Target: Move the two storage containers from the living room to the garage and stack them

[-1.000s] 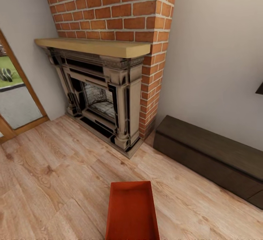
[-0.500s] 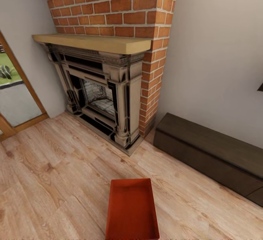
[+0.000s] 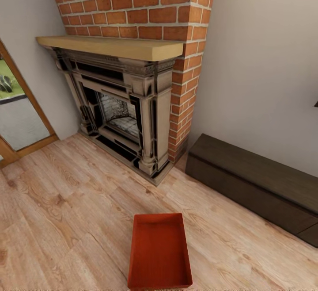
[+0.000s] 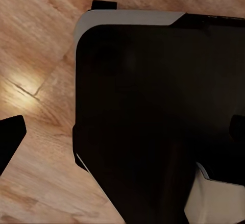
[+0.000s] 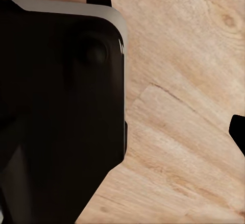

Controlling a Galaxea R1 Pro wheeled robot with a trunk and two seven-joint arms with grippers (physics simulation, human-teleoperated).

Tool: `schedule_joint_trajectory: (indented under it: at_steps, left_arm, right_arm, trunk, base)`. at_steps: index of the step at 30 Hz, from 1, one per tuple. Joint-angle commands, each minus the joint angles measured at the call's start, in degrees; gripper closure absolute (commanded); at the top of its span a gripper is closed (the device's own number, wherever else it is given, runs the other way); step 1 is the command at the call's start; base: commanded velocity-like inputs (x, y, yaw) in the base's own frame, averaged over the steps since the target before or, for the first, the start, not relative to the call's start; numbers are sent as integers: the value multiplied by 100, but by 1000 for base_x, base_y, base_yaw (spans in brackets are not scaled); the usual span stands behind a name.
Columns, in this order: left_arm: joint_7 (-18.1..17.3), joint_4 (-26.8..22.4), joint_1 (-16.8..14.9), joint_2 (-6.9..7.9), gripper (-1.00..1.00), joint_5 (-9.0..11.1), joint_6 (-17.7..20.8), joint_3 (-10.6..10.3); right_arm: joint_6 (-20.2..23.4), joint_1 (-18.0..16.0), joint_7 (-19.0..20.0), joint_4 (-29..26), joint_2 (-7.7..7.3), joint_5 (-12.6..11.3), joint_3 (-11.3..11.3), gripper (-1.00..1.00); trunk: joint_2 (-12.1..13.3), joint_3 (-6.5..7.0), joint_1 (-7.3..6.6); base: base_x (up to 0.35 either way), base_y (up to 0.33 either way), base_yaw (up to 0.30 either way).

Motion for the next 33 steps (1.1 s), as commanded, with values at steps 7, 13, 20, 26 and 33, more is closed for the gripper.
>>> schedule_joint_trajectory:
  at_steps: [7, 13, 20, 26, 33]
  left_arm:
    - [-24, 7, -4, 1, -100, 58, -17, -11]
    - [-23, 7, -4, 1, -100, 55, -17, -9]
    - [-23, 7, -4, 1, -100, 58, -17, -8]
    - [-24, 7, -4, 1, -100, 58, -17, -11]
    - [-24, 7, -4, 1, -100, 58, -17, -8]
  right_arm:
    - [-21, -4, -7, 8, 3, -60, 48, -100]
    - [-21, -4, -7, 8, 3, -61, 48, -100]
    - [-21, -4, -7, 8, 3, -61, 46, -100]
    - [-21, -4, -7, 8, 3, -61, 48, -100]
    - [-21, -4, -7, 8, 3, -61, 48, -100]
  trunk:
    - [-4, -70, 0]
    - [-4, -125, 0]
    - [-4, -189, 0]
    - [-4, -245, 0]
    - [-4, -309, 0]
  base:
    - [0, 0, 0]
    - [0, 0, 0]
    - [0, 0, 0]
    - [0, 0, 0]
    - [0, 0, 0]
